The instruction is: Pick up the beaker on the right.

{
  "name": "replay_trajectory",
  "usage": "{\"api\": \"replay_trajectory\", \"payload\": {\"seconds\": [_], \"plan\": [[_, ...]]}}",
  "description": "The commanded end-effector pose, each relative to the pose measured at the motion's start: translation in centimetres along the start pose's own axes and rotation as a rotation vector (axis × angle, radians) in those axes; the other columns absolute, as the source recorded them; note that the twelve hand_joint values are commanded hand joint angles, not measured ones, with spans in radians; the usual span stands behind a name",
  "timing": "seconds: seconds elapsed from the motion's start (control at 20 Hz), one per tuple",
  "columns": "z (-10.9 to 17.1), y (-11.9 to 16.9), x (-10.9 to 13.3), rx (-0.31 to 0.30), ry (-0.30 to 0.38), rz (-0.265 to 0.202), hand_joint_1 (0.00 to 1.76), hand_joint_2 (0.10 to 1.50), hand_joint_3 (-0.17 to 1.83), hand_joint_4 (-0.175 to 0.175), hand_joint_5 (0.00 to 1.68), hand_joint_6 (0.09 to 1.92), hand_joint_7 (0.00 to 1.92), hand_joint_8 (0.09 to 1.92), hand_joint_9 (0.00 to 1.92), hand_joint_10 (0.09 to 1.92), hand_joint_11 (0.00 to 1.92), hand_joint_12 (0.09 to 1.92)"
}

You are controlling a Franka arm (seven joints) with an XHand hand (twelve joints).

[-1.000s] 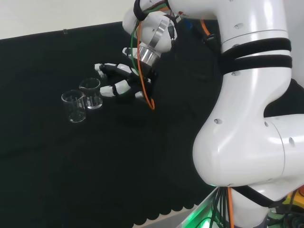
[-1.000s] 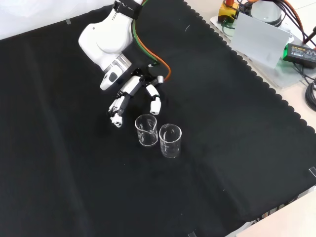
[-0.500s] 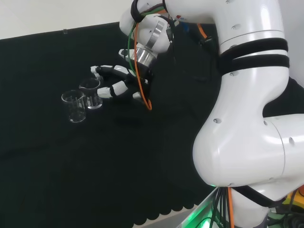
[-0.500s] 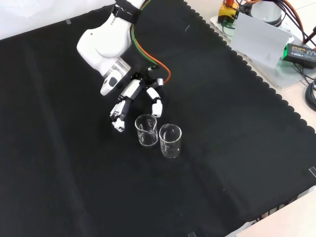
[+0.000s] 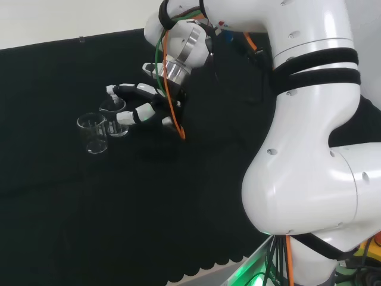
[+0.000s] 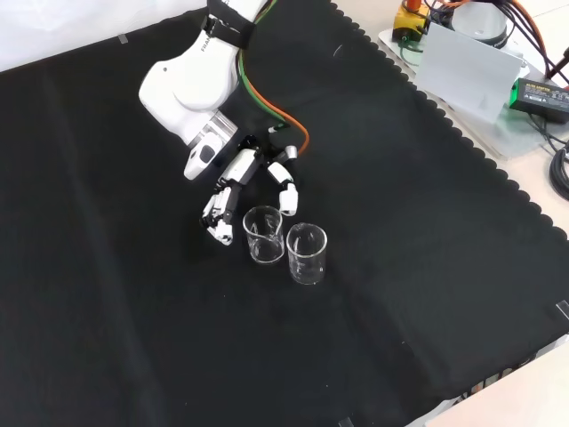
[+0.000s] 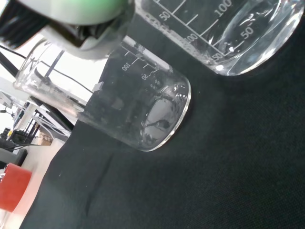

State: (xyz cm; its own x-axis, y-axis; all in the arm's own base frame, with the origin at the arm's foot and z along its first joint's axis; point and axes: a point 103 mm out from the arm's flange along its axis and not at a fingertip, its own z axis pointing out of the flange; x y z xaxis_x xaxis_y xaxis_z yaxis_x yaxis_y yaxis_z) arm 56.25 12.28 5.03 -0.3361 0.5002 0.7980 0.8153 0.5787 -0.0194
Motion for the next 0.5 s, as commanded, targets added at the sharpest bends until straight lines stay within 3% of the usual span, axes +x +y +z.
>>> {"api": "replay_trajectory", "payload": {"seconds": [0.05,0.5], "plan": [[0.05,-0.03,0.09,0.009,-0.004,-0.01,0.89,0.46,0.71,-0.055,0.29,0.09,0.26,0.63,0.35,0.64,0.0,1.25],[0.85,0.18,0.0,-0.008,0.005,-0.021,0.88,0.46,0.72,-0.048,0.31,0.09,0.3,0.62,0.39,0.63,0.0,1.28]]}}
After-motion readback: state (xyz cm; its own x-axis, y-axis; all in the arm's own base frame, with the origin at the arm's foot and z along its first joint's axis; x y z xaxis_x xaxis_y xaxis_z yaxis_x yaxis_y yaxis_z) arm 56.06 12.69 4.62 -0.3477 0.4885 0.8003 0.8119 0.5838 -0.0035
